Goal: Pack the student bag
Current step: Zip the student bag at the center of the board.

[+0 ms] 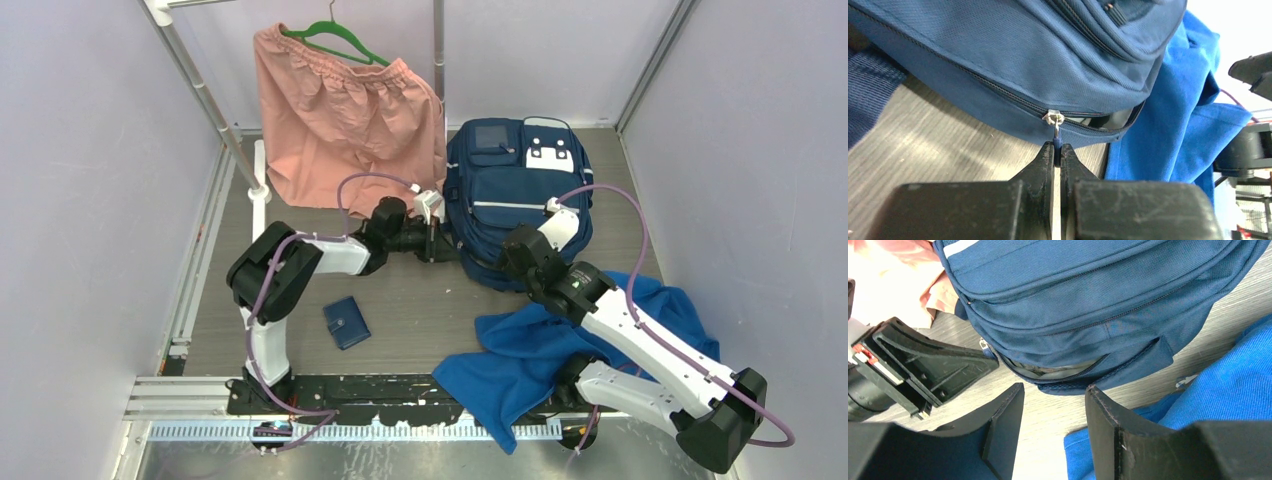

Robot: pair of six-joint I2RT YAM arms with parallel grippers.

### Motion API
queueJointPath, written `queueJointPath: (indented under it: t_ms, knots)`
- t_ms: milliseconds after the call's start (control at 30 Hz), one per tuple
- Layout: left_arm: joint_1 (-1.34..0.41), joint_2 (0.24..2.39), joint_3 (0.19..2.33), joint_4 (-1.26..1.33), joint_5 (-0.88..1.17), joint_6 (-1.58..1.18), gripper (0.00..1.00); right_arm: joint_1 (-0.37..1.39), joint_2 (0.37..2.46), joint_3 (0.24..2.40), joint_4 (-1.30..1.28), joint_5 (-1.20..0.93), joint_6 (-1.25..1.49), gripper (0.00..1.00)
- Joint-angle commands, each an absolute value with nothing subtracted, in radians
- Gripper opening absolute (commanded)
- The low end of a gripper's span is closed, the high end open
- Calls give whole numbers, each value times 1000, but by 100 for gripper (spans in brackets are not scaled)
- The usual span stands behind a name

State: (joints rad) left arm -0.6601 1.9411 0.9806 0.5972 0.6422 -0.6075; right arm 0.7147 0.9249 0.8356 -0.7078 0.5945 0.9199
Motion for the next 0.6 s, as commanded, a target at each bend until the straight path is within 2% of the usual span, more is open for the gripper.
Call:
queueJointPath:
  t_ms: [0, 133, 267, 300, 367, 567]
  knots:
    - [-746, 1834, 1020, 392, 611, -413, 0, 711, 921, 833, -676, 608, 950, 53]
    - [-856, 1811, 1075, 251, 559, -328, 0, 711, 923, 814, -648, 610, 960, 53]
    - [-876, 1785, 1063, 273, 558, -362, 0, 710, 948, 825, -655, 593, 959, 53]
    - [-876, 1767, 1057, 261, 562, -356, 7, 710, 950, 826, -660, 589, 957, 53]
    - [-876, 1738, 1057, 212, 540, -355, 33, 710, 953, 829, -670, 579, 948, 53]
    - [-854, 1610, 1001, 147, 388, -370, 54, 712, 954, 844, -695, 569, 928, 53]
